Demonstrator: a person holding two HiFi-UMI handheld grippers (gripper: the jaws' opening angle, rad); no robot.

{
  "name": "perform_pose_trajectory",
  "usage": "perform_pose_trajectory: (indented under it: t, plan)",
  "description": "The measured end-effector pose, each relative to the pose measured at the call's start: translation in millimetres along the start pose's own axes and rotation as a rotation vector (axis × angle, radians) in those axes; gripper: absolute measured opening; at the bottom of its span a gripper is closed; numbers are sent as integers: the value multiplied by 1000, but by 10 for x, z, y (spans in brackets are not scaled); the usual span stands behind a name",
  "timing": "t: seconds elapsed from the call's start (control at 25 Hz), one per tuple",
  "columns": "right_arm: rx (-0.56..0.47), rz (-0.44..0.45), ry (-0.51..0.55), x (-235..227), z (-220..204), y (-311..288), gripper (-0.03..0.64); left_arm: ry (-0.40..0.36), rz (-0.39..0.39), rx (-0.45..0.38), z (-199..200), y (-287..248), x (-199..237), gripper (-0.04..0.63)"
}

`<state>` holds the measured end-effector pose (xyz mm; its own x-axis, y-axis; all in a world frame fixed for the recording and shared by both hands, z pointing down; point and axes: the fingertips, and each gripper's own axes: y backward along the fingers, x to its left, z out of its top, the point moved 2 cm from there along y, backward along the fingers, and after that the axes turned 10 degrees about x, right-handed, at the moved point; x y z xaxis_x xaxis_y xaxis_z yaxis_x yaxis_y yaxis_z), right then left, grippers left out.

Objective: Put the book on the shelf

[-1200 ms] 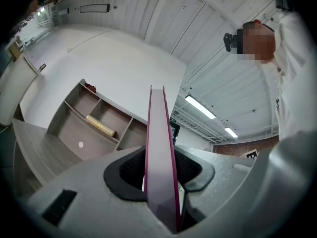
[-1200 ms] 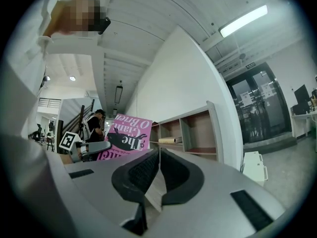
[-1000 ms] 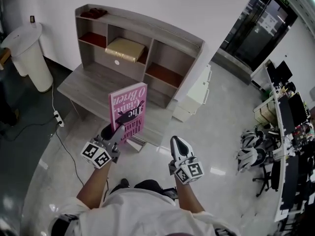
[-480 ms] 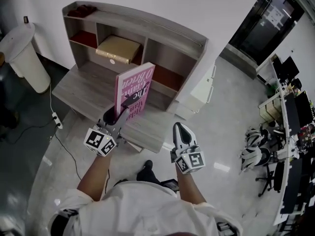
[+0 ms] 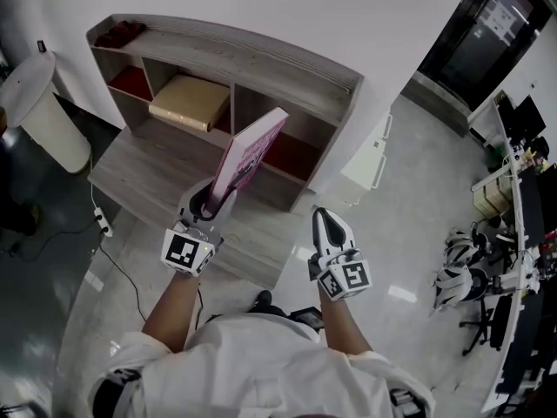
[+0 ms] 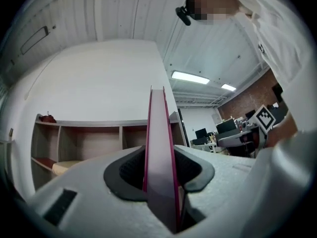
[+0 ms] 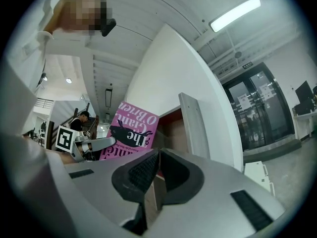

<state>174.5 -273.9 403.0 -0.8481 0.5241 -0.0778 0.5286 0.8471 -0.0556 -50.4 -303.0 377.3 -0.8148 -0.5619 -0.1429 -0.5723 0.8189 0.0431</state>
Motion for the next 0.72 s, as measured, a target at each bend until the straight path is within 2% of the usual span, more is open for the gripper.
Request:
perform_pose_trajectory:
  t: [0.2, 0.4, 0.52, 0.72]
  plan:
    - [0, 7, -16, -372, 13, -119, 19, -108, 1, 72, -91, -415, -150, 152]
    - [12, 7, -20, -620, 0, -175, 19, -174, 4, 99, -180, -734, -243, 152]
    - [29, -9, -35, -717, -48, -221, 20, -241, -4, 98, -197, -928, -276, 152]
    - [46, -53, -28, -764, -80, -301, 18, -259, -61, 73, -289, -1202, -286, 152]
